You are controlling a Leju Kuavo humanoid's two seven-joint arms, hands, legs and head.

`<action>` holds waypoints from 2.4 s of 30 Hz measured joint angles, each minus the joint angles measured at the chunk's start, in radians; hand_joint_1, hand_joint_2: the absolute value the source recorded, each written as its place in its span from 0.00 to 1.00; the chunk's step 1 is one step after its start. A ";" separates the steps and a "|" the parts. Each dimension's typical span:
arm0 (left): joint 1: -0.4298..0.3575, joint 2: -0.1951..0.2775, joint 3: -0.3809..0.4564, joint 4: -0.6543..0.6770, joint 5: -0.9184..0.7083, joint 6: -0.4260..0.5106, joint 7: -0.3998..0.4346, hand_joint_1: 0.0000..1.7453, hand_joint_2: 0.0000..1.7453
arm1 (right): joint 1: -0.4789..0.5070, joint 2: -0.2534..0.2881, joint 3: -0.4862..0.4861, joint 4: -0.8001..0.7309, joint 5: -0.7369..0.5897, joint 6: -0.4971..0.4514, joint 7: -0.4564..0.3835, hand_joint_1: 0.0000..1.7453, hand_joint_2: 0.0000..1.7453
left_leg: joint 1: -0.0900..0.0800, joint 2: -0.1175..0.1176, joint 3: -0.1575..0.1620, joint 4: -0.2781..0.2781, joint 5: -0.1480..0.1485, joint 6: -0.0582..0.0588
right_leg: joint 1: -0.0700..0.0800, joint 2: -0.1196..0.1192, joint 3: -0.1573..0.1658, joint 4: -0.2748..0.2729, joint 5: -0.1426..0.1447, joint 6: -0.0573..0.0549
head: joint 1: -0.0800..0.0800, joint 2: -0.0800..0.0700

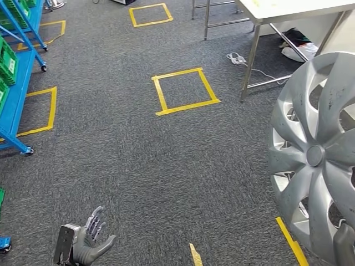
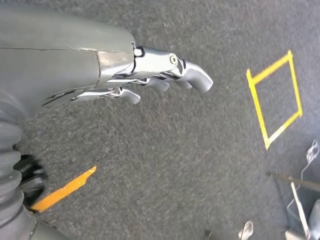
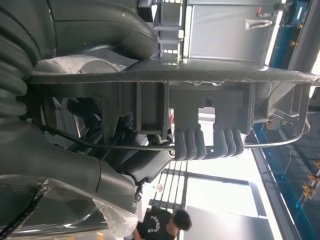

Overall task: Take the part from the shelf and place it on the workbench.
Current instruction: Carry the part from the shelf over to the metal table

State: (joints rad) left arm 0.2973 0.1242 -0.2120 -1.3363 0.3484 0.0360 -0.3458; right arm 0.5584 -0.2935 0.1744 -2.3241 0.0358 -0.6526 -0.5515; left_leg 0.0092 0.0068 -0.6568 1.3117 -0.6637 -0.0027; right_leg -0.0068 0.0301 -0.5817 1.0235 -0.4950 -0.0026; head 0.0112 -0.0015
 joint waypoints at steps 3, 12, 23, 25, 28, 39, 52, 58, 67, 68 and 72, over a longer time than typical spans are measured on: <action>0.001 -0.002 0.008 0.000 0.000 -0.004 0.002 0.00 1.00 | -0.013 0.004 0.001 0.001 0.008 -0.004 0.003 1.00 1.00 | -0.006 -0.022 0.033 -0.107 0.100 0.018 | 0.004 0.040 0.008 0.000 -0.001 -0.001 | 0.000 0.000; 0.005 -0.017 0.043 -0.010 -0.030 -0.030 0.027 0.00 1.00 | -0.022 0.018 -0.001 -0.001 0.083 -0.015 0.007 1.00 1.00 | -0.006 -0.021 0.110 -0.305 0.171 0.041 | 0.002 0.014 -0.060 0.094 -0.052 0.032 | 0.005 0.000; 0.012 -0.034 0.069 -0.010 -0.050 -0.057 0.034 0.00 1.00 | -0.003 0.084 -0.045 -0.020 0.250 -0.015 -0.020 1.00 1.00 | -0.008 0.095 0.134 -0.294 0.143 0.002 | -0.019 -0.085 0.001 0.007 -0.007 0.039 | 0.005 0.000; 0.016 -0.035 0.070 -0.010 -0.053 -0.063 0.033 0.00 1.00 | 0.014 0.106 -0.060 -0.033 0.292 -0.015 -0.035 1.00 1.00 | -0.002 0.090 0.137 -0.286 0.131 -0.007 | -0.018 -0.065 0.002 0.007 -0.005 0.024 | 0.002 0.000; 0.020 -0.037 0.072 -0.010 -0.055 -0.070 0.031 0.00 1.00 | 0.022 0.134 -0.080 -0.049 0.347 -0.015 -0.045 1.00 1.00 | 0.003 0.025 0.077 -0.143 0.048 -0.010 | -0.014 -0.032 0.003 0.005 -0.004 0.006 | -0.003 0.000; 0.023 -0.039 0.089 -0.008 -0.064 -0.088 0.019 0.00 1.00 | 0.035 0.178 -0.116 -0.062 0.734 -0.015 0.105 1.00 1.00 | -0.023 -0.060 0.113 -0.289 0.156 0.045 | 0.000 0.101 -0.005 0.004 0.002 0.010 | -0.006 0.000; 0.012 -0.064 0.118 0.005 -0.094 -0.117 0.012 0.00 1.00 | 0.048 0.118 -0.067 -0.069 1.024 -0.015 0.439 1.00 1.00 | -0.004 0.055 0.171 -0.316 0.121 0.007 | -0.021 -0.047 0.005 0.000 -0.004 0.056 | 0.001 0.000; 0.008 -0.072 0.135 0.005 -0.109 -0.132 0.014 0.00 1.00 | 0.057 0.057 -0.018 -0.072 1.092 -0.016 0.556 1.00 1.00 | 0.003 0.017 0.120 -0.186 0.056 -0.015 | -0.015 -0.033 0.036 -0.004 -0.034 0.003 | -0.007 0.000; 0.017 -0.078 0.163 0.010 -0.128 -0.146 0.019 0.00 1.00 | 0.056 -0.017 0.030 -0.072 1.181 -0.016 0.677 1.00 1.00 | -0.040 -0.008 0.018 -0.233 0.220 0.046 | -0.009 -0.001 0.143 -0.022 -0.127 0.003 | -0.008 0.000; 0.016 -0.079 0.167 0.011 -0.129 -0.147 0.019 0.00 1.00 | 0.057 -0.024 0.033 -0.072 1.189 -0.016 0.686 1.00 1.00 | -0.042 -0.008 0.029 -0.250 0.206 0.052 | -0.010 0.001 0.153 -0.027 -0.125 0.010 | -0.009 0.000; 0.016 -0.087 0.171 0.012 -0.135 -0.152 0.020 0.00 1.00 | 0.056 -0.056 0.047 -0.072 1.216 -0.016 0.718 1.00 1.00 | -0.033 -0.009 0.109 -0.334 0.189 0.059 | -0.009 -0.011 0.134 0.044 -0.087 0.030 | -0.008 0.000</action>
State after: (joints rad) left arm 0.3130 0.0374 -0.0415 -1.3245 0.2137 -0.1164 -0.3257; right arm 0.6140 -0.3496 0.2217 -2.3961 1.2517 -0.6685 0.1669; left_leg -0.0237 -0.0023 -0.5474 0.9780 -0.4746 0.0565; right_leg -0.0155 0.0192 -0.4477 1.0672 -0.5817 0.0273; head 0.0032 -0.0017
